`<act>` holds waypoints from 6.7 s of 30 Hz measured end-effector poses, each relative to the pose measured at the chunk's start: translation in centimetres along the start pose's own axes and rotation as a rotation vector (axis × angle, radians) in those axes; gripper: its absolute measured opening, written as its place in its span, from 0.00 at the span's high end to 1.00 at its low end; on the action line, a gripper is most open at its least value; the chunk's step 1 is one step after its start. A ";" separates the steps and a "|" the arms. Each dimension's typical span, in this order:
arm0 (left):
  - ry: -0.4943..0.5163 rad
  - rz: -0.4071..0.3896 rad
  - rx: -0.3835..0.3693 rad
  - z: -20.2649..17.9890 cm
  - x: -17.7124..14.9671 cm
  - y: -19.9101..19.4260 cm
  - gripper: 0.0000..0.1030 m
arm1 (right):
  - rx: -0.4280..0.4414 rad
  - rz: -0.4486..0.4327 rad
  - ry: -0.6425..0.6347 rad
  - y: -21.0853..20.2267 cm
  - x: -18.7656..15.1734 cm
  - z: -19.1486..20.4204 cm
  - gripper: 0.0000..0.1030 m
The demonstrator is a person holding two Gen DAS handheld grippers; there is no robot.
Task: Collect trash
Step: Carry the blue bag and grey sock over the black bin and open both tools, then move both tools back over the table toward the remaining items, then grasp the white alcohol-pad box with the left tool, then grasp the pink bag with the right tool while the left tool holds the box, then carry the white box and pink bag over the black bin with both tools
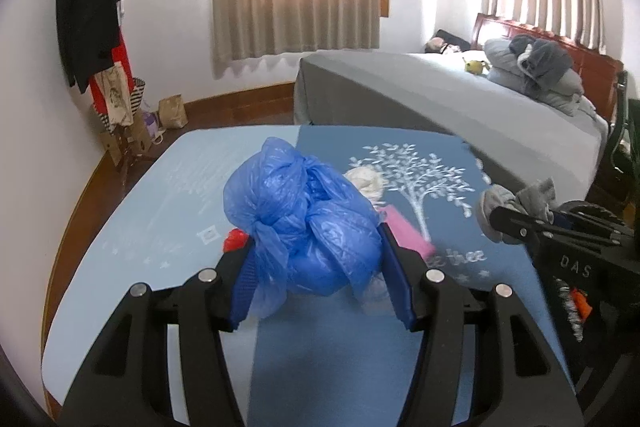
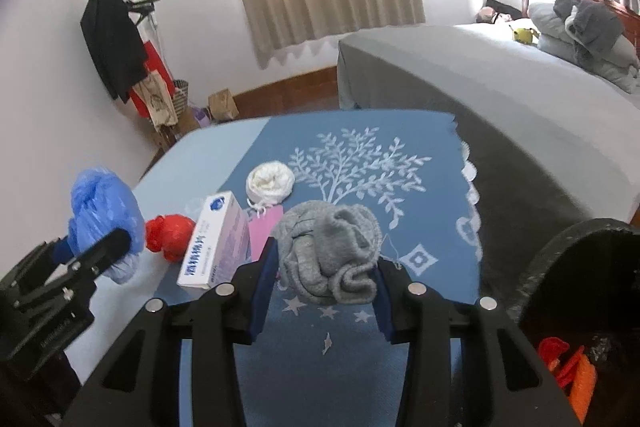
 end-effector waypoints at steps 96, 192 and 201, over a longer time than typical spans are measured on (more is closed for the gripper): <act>0.072 -0.060 -0.013 -6.8 -0.1 -0.9 0.18 | -0.183 -0.144 0.085 -9.6 -3.7 -9.0 0.06; -0.080 0.054 0.051 1.4 -1.1 4.8 0.72 | 0.010 0.074 -0.047 3.9 -0.3 2.5 0.81; -0.043 0.028 0.029 -1.4 -0.5 2.7 0.72 | -0.017 -0.001 -0.026 -0.7 0.0 0.1 0.81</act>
Point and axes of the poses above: each gripper's, at about its wrist camera, not at the fingertips, and y roughly the way its jaws point, z to its left, x to its top, the point moved 8 cm from there along y, roughly the way its jaws point, and after that the axes turned 12 degrees about z, right-handed, at the moved point
